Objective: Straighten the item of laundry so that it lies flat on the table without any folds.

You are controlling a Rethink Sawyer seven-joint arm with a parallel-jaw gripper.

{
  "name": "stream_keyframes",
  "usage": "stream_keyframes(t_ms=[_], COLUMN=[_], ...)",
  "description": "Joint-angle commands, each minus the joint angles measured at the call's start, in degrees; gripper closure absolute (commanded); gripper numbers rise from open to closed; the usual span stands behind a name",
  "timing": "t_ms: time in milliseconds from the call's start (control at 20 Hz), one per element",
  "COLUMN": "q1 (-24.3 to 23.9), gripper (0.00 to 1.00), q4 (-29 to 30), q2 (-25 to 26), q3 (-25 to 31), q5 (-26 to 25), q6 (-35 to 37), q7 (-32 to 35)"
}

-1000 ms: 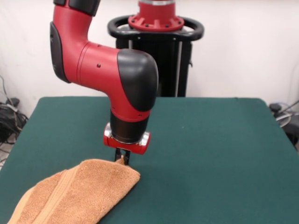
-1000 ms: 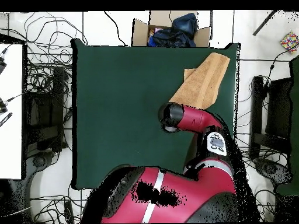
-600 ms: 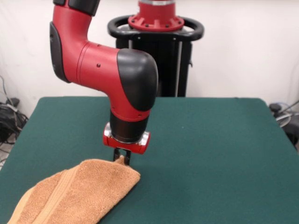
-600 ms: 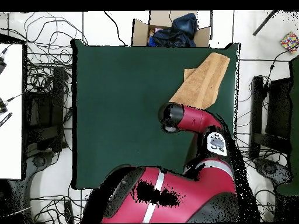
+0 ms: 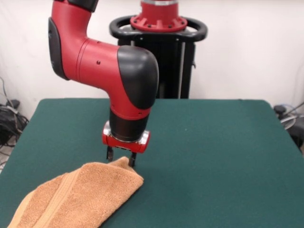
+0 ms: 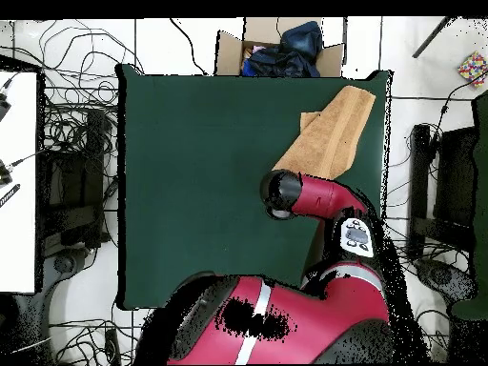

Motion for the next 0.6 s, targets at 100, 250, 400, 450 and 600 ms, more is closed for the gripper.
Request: stream_keyframes(t_ms=[100,250,400,450,600], q1=[3.3,1.9,-0.3,-0.4,-0.4], gripper=[0.0,0.0,0.0,0.0,0.0], q4=[7.8,10.0,9.7,9.1,7.7], q2=[-1.7,-2.3,-1.7,-1.4,-1.0], q3=[4.7,7.1,8.7,8.5,8.1], q5=[1.2,2.1,0.3,-0.4,-1.4], q6=[4.8,0.3,-3.7,-4.0,-3.9], q7=[7.4,7.5,4.6,4.1,3.5])
